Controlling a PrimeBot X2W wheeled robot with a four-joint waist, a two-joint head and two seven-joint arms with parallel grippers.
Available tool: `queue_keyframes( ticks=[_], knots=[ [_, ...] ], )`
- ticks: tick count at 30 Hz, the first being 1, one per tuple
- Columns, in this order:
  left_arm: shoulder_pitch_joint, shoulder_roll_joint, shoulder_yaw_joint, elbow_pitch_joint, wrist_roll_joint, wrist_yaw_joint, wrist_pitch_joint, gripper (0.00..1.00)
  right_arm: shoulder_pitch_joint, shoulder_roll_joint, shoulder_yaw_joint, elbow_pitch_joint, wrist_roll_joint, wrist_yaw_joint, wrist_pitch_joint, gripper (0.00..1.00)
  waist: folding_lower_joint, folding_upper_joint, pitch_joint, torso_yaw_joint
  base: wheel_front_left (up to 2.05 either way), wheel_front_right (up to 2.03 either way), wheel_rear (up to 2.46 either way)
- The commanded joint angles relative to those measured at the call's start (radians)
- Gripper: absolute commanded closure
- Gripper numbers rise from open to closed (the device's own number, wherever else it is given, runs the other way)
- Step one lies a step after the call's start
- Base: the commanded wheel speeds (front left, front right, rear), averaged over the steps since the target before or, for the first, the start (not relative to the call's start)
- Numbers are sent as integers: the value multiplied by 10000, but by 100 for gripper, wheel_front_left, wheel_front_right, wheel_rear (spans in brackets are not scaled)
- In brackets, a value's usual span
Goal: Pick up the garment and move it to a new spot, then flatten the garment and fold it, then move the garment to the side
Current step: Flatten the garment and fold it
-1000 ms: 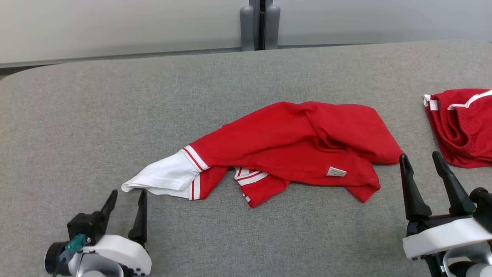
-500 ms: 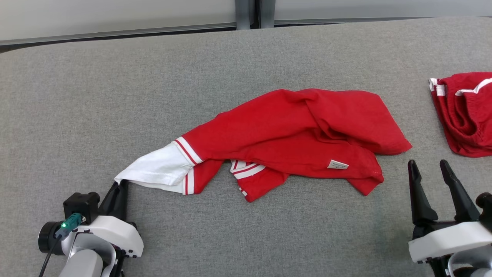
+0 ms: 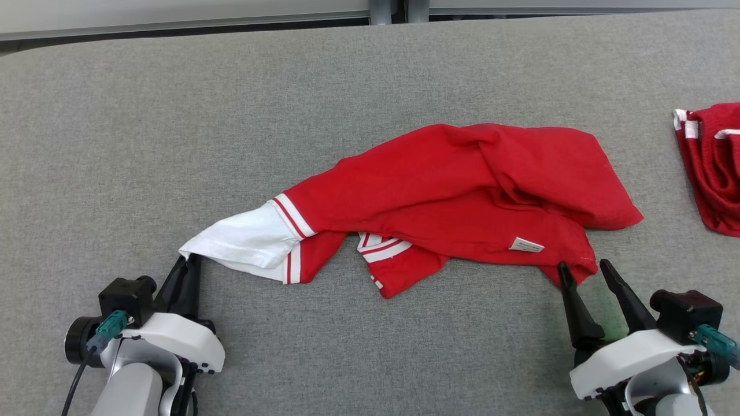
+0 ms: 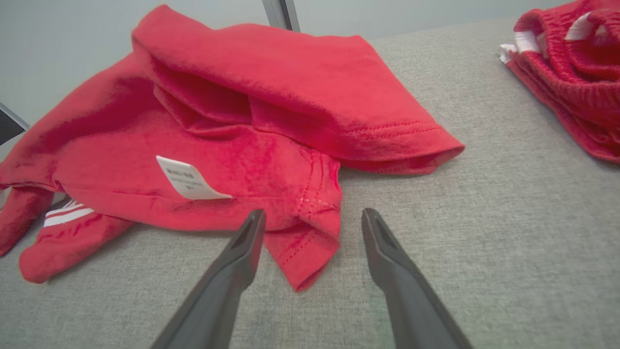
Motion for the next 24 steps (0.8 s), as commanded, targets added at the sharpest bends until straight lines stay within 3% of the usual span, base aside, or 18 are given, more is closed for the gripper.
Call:
queue_keyframes(
  ticks=[1,2,3,5,11,20,24],
  knots=[
    [-227,36,67,-38,68,-48,-41,100,-187,-88,62,107,0,-1,-89,0,0,0,37,33,0,0,0],
    [-222,-2,83,-56,101,-71,-41,100,-279,-106,121,192,23,-1,-143,0,0,0,55,51,0,0,0],
    [-218,-41,116,-86,137,-74,-41,100,-337,-129,165,264,45,-1,-177,58,0,0,73,67,0,0,0],
    [-202,-98,218,-200,163,-102,-42,100,-425,-173,203,385,60,-1,-235,100,0,0,94,98,0,0,0],
    [-97,-200,808,-1337,409,-43,-42,100,-679,-402,146,84,-160,-1,-595,100,0,0,181,98,0,0,0],
    [-157,-452,1785,-5199,1016,-61,-44,100,-1118,-918,-421,-1653,-597,-2,-709,100,0,0,-312,34,0,0,0],
    [-545,-385,1839,-6256,1116,-126,-43,100,-1512,-1160,-720,-2521,-718,-2,-633,100,0,0,-623,-1,0,0,0]
  ],
)
